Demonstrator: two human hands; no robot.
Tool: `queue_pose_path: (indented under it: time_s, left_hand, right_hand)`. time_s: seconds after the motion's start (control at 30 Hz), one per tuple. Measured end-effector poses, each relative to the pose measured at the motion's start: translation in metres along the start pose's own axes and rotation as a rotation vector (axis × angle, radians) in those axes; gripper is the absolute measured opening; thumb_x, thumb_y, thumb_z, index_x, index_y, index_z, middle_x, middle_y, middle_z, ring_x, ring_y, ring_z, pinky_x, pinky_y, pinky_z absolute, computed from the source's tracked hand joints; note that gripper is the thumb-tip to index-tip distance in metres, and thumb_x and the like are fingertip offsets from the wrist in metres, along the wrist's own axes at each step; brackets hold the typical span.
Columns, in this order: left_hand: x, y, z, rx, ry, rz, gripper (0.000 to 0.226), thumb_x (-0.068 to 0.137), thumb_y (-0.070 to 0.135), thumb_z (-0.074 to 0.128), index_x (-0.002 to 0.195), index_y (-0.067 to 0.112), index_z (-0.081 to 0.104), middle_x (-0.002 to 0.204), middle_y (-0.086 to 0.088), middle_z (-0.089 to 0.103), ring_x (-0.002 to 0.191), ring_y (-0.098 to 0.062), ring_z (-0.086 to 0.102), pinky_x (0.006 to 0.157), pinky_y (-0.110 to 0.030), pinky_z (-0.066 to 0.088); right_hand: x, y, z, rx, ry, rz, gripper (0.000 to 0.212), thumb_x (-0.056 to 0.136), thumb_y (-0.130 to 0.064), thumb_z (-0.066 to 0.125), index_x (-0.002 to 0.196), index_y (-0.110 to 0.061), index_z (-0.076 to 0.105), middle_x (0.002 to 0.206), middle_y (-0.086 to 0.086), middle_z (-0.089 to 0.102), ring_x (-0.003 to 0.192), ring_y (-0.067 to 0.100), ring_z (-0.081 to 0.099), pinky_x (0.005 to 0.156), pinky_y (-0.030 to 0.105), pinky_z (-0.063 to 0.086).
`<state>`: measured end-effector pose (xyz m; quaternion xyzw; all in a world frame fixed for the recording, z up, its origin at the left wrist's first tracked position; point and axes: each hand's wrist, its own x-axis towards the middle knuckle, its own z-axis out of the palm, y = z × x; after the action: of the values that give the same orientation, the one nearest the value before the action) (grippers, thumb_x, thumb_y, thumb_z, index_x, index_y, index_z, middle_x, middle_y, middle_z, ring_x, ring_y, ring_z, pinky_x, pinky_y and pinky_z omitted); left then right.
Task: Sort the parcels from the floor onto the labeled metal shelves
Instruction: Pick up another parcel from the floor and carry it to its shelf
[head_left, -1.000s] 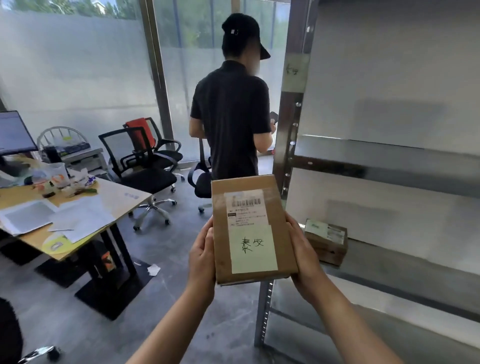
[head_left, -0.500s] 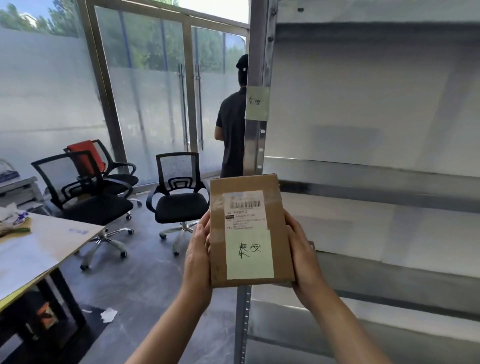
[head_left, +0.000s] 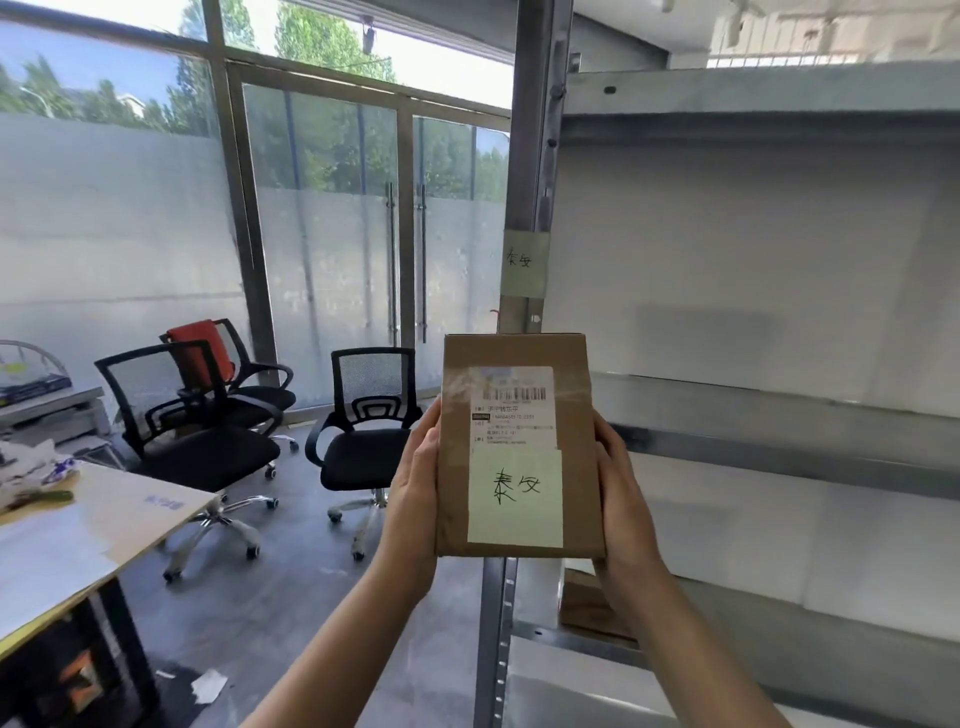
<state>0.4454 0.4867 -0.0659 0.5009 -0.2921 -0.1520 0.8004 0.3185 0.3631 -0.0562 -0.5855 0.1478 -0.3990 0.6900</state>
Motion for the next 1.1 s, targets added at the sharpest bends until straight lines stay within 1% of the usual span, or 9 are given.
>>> queue_pose_path:
  time_s: [0.1, 0.23, 0.37, 0.5, 0.63, 0.67, 0.93, 1.0, 1.1]
  left_hand:
    - [0.003, 0.000, 0.004, -0.009, -0.011, 0.000, 0.038, 0.102, 0.041, 0.044, 0.138, 0.036, 0.056, 0.127, -0.006, 0.070, 0.116, -0.031, 0.067, 0.097, -0.055, 0.054]
    - [0.003, 0.002, 0.006, -0.013, -0.008, -0.025, 0.036, 0.104, 0.037, 0.043, 0.136, 0.039, 0.057, 0.125, -0.004, 0.071, 0.114, -0.029, 0.068, 0.097, -0.058, 0.053]
    - [0.008, 0.000, 0.008, 0.021, -0.055, -0.034, 0.040, 0.101, 0.044, 0.044, 0.139, 0.038, 0.054, 0.130, -0.008, 0.068, 0.117, -0.034, 0.066, 0.096, -0.063, 0.052]
    - [0.008, -0.004, 0.009, 0.006, -0.061, -0.052, 0.038, 0.104, 0.039, 0.040, 0.139, 0.039, 0.053, 0.130, -0.009, 0.068, 0.115, -0.033, 0.067, 0.095, -0.059, 0.054]
    - [0.008, -0.006, 0.014, 0.000, -0.094, -0.055, 0.037, 0.105, 0.037, 0.039, 0.138, 0.040, 0.055, 0.128, -0.007, 0.070, 0.113, -0.032, 0.068, 0.093, -0.056, 0.056]
    - [0.007, -0.006, 0.016, -0.006, -0.095, -0.054, 0.037, 0.105, 0.036, 0.039, 0.138, 0.040, 0.055, 0.127, -0.006, 0.070, 0.112, -0.031, 0.069, 0.092, -0.054, 0.057]
    - [0.009, -0.006, 0.035, -0.014, -0.108, -0.071, 0.038, 0.105, 0.036, 0.038, 0.139, 0.042, 0.053, 0.124, -0.004, 0.072, 0.108, -0.027, 0.072, 0.085, -0.046, 0.059]
    - [0.013, -0.001, 0.042, 0.000, -0.119, -0.055, 0.037, 0.105, 0.036, 0.038, 0.138, 0.042, 0.054, 0.124, -0.004, 0.072, 0.110, -0.027, 0.071, 0.089, -0.049, 0.058]
    - [0.017, 0.006, 0.056, 0.008, -0.129, -0.025, 0.036, 0.105, 0.035, 0.040, 0.135, 0.043, 0.057, 0.122, -0.002, 0.073, 0.110, -0.028, 0.071, 0.094, -0.052, 0.056]
  right_hand:
    - [0.002, -0.001, -0.001, -0.009, 0.003, 0.003, 0.031, 0.103, -0.040, 0.044, 0.131, -0.048, 0.056, 0.126, -0.004, 0.070, 0.111, 0.017, 0.069, 0.099, 0.044, 0.054]
    - [0.002, -0.001, -0.004, 0.002, 0.024, 0.000, 0.031, 0.103, -0.039, 0.046, 0.131, -0.046, 0.057, 0.125, -0.004, 0.070, 0.110, 0.017, 0.070, 0.098, 0.045, 0.055]
    - [0.002, -0.003, -0.007, 0.008, 0.031, -0.013, 0.031, 0.102, -0.040, 0.046, 0.132, -0.045, 0.056, 0.122, -0.002, 0.071, 0.108, 0.018, 0.071, 0.096, 0.043, 0.056]
    - [0.003, -0.001, -0.011, -0.007, 0.028, -0.022, 0.032, 0.104, -0.040, 0.043, 0.132, -0.046, 0.055, 0.124, -0.003, 0.071, 0.108, 0.016, 0.071, 0.092, 0.040, 0.057]
    - [0.001, 0.002, -0.018, 0.002, 0.040, -0.006, 0.033, 0.105, -0.038, 0.040, 0.136, -0.042, 0.053, 0.122, -0.002, 0.071, 0.100, 0.012, 0.073, 0.075, 0.026, 0.059]
    - [0.000, 0.002, -0.020, -0.003, 0.041, -0.001, 0.033, 0.105, -0.039, 0.039, 0.136, -0.042, 0.052, 0.122, -0.002, 0.071, 0.100, 0.012, 0.073, 0.074, 0.026, 0.059]
    - [0.006, -0.011, -0.034, 0.022, 0.075, -0.001, 0.030, 0.104, -0.036, 0.044, 0.131, -0.043, 0.058, 0.119, 0.000, 0.073, 0.106, 0.019, 0.072, 0.089, 0.038, 0.058]
    - [0.008, -0.019, -0.037, 0.033, 0.079, -0.017, 0.029, 0.104, -0.034, 0.045, 0.128, -0.042, 0.060, 0.115, -0.001, 0.075, 0.104, 0.018, 0.072, 0.085, 0.036, 0.058]
    - [0.012, -0.031, -0.044, 0.008, 0.104, -0.041, 0.028, 0.104, -0.035, 0.044, 0.122, -0.046, 0.062, 0.109, -0.007, 0.077, 0.094, 0.009, 0.074, 0.075, 0.027, 0.056]
